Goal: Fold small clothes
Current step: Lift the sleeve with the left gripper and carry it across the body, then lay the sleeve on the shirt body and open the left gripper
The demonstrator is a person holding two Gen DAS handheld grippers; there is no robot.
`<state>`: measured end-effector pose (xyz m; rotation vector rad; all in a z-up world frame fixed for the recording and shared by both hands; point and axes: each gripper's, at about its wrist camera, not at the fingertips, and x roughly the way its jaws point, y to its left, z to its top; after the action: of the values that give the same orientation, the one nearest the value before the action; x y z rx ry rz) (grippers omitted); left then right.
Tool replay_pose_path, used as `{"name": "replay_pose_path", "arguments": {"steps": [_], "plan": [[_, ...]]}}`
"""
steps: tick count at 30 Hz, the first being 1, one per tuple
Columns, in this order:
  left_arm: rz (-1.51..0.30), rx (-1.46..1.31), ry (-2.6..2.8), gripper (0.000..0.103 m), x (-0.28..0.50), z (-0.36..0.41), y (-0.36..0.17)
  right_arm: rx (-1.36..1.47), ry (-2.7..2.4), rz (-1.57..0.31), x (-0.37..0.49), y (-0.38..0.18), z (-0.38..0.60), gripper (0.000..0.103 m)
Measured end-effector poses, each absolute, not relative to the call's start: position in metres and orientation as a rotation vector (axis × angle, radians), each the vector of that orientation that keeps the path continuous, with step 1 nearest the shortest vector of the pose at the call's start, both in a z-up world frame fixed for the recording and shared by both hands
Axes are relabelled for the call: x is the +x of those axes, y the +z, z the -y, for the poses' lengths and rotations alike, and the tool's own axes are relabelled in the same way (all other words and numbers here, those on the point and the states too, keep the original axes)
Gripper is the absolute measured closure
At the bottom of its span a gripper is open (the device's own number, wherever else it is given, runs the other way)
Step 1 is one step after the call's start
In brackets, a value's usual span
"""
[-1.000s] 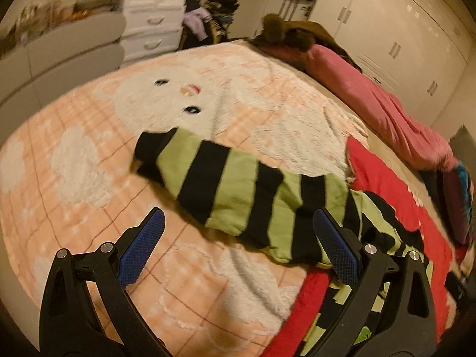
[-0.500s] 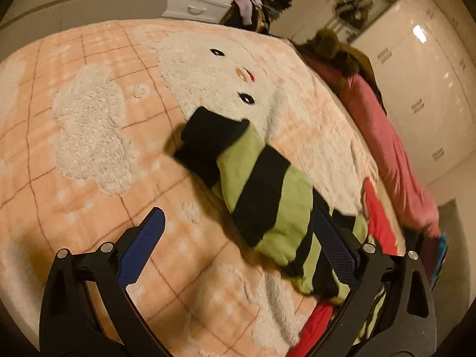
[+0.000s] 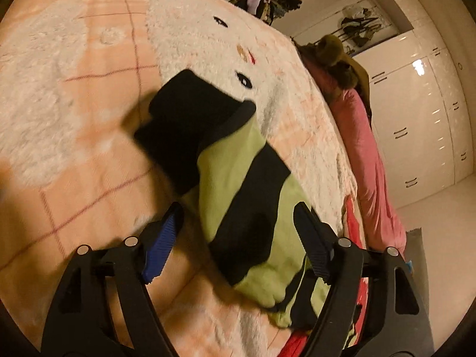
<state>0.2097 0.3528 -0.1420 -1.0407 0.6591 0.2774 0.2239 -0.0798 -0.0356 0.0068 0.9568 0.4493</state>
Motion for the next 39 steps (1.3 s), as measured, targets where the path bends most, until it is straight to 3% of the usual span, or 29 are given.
{"name": "replay_pose_path", "arguments": {"steps": [3, 4, 5, 6, 11, 18, 25, 39], "plan": [[-0.645, -1.043, 0.301, 0.045, 0.213, -0.359, -0.145, 0.006, 0.438, -0.961, 0.223, -0.037, 0.083, 0.004], [-0.653, -1.033, 0.31, 0.062, 0.215, -0.362, -0.146, 0.004, 0.436, -0.961, 0.223, -0.037, 0.084, 0.004], [-0.656, -1.02, 0.32, 0.087, 0.217, -0.364, -0.147, 0.003, 0.434, -0.961, 0.223, -0.037, 0.085, 0.004], [-0.651, -1.022, 0.319, 0.094, 0.217, -0.367, -0.148, 0.0, 0.43, -0.961, 0.223, -0.037, 0.087, 0.004], [-0.584, -0.96, 0.297, 0.099, 0.211, -0.363, -0.119, 0.036, 0.396, -0.958, 0.224, -0.035, 0.106, 0.004], [-0.451, -0.773, 0.163, 0.099, 0.2, -0.313, -0.033, 0.104, 0.314, -0.928, 0.225, -0.025, 0.153, 0.004], [-0.438, -0.666, 0.03, 0.099, 0.189, -0.245, 0.01, 0.196, 0.255, -0.899, 0.217, -0.015, 0.205, 0.004], [-0.581, -0.465, -0.175, 0.1, 0.192, -0.06, 0.007, 0.373, 0.15, -0.848, 0.196, -0.008, 0.302, 0.004]]}}
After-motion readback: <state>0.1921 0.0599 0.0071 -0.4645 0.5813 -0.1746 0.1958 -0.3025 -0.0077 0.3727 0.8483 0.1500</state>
